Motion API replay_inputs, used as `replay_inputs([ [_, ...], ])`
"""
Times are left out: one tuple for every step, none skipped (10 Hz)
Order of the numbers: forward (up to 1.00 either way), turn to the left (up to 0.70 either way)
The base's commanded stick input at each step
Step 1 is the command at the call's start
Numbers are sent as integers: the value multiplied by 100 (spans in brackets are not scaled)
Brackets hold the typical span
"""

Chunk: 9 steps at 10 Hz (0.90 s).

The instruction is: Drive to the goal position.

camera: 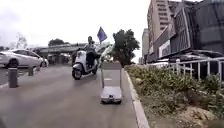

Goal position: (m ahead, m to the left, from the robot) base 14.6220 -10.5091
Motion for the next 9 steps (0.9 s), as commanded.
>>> replay_inputs([
  [69, -9],
  [69, 1],
  [69, 1],
  [69, 1],
  [64, 1],
  [47, 3],
  [41, 3],
  [3, 1],
  [3, 1],
])
